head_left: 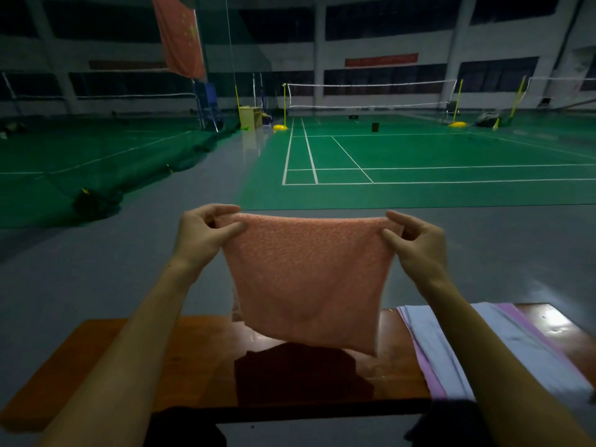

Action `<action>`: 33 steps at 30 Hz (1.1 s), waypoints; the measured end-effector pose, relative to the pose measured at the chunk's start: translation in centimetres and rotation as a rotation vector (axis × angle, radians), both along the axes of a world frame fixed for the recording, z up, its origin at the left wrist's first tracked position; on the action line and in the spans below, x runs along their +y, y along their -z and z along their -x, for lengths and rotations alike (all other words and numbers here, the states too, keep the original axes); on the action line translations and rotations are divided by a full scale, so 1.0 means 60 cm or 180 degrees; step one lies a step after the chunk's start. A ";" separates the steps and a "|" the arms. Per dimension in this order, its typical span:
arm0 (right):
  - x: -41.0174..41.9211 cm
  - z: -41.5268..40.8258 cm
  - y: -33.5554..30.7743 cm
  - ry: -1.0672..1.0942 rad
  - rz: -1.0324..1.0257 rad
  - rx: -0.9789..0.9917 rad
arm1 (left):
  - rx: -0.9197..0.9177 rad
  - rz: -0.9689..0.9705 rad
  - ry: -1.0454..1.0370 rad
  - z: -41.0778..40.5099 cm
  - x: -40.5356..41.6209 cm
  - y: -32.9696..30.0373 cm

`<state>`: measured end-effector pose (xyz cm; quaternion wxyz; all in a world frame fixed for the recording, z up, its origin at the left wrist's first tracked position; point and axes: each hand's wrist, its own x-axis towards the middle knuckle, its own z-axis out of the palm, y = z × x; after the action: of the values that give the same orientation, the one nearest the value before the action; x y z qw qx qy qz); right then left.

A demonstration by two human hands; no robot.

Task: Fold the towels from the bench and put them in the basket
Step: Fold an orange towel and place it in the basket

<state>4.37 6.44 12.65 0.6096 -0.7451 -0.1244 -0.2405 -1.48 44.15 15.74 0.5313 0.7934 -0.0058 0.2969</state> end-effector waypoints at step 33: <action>-0.045 0.125 0.013 0.0199 0.0113 0.0555 | -0.0233 0.0027 -0.0175 0.107 -0.045 0.018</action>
<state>-3.12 3.76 11.90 0.5970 -0.7774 -0.0518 -0.1914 -7.87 41.45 14.67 0.5257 0.7797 -0.0023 0.3403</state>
